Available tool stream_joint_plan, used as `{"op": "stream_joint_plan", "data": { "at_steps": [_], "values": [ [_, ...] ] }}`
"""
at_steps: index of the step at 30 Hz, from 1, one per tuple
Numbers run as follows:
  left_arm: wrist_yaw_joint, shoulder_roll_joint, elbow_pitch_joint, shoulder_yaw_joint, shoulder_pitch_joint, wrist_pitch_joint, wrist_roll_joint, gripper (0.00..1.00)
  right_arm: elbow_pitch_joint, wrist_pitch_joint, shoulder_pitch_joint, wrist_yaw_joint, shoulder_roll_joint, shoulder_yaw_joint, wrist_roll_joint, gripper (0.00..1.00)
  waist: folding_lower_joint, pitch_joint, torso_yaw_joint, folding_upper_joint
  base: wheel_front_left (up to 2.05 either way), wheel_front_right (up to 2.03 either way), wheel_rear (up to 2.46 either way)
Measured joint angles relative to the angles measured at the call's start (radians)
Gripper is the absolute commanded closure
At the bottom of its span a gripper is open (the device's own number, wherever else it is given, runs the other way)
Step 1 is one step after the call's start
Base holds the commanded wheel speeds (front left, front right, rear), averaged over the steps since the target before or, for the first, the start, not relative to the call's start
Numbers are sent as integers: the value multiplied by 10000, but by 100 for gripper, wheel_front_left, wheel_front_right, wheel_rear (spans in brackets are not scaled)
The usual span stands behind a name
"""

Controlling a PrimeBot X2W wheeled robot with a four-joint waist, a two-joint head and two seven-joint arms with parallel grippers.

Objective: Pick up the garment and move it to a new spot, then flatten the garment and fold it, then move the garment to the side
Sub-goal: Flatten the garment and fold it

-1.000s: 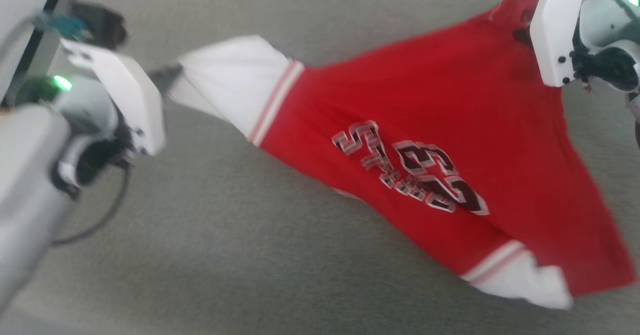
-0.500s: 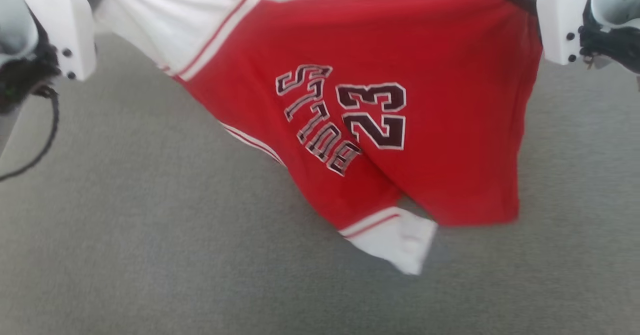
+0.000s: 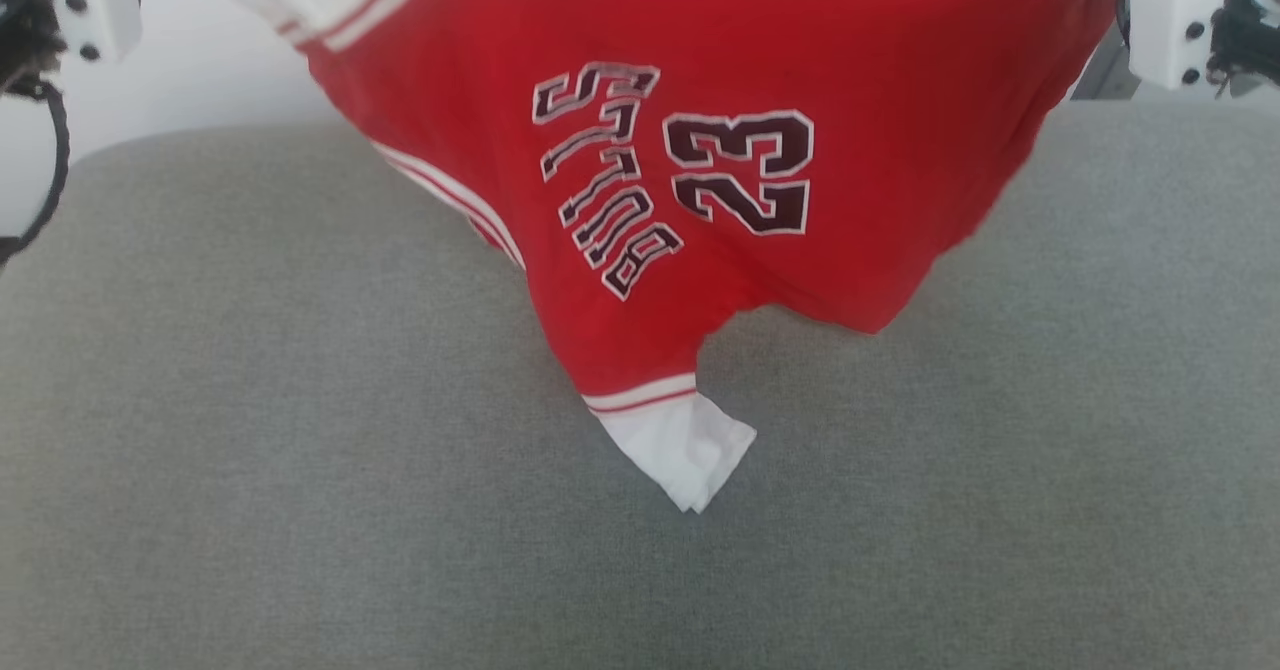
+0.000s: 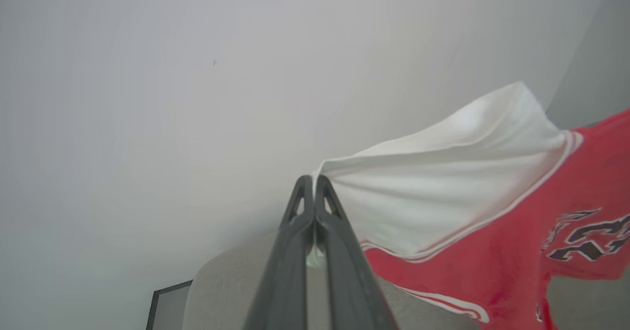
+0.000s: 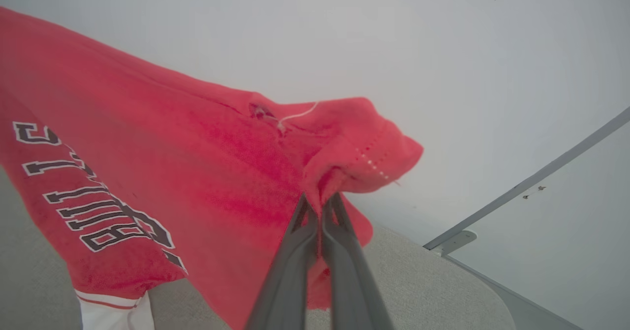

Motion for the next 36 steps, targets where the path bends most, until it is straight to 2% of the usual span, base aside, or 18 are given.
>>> {"op": "stream_joint_plan", "data": {
  "at_steps": [5,13,21,24,28,32,36],
  "values": [
    [-217,-546,748,29,-699,-1308,629,100,800,-869,-231,0,495,-385,-694,100,0,411,-45,0,0,0,0],
    [-433,-1538,3041,211,-2726,-3931,1749,100,2899,-2658,-1678,4,1630,-527,-2171,100,0,1435,-154,0,0,0,0],
    [-84,-2128,4932,412,-4928,-7685,3039,100,4930,-6326,-3641,4,2441,-830,-4541,100,0,2554,-191,0,0,0,0],
    [-403,-2387,5398,405,-5108,-8100,3158,100,5703,-7010,-3886,4,2652,-857,-5139,100,0,2841,-112,0,0,0,0],
    [-1114,-2614,6025,221,-4636,-8209,3193,100,6380,-6936,-3560,4,3014,-539,-5068,100,0,2955,122,0,0,0,0],
    [-1845,-2817,6640,-178,-3601,-7860,2949,100,6525,-6299,-2609,4,3139,125,-4358,100,0,2897,329,0,0,0,0],
    [-2019,-2980,6773,-642,-2492,-7014,2393,100,6044,-5492,-1587,4,2801,853,-3325,100,0,2718,515,0,0,0,0]
  ]
}}
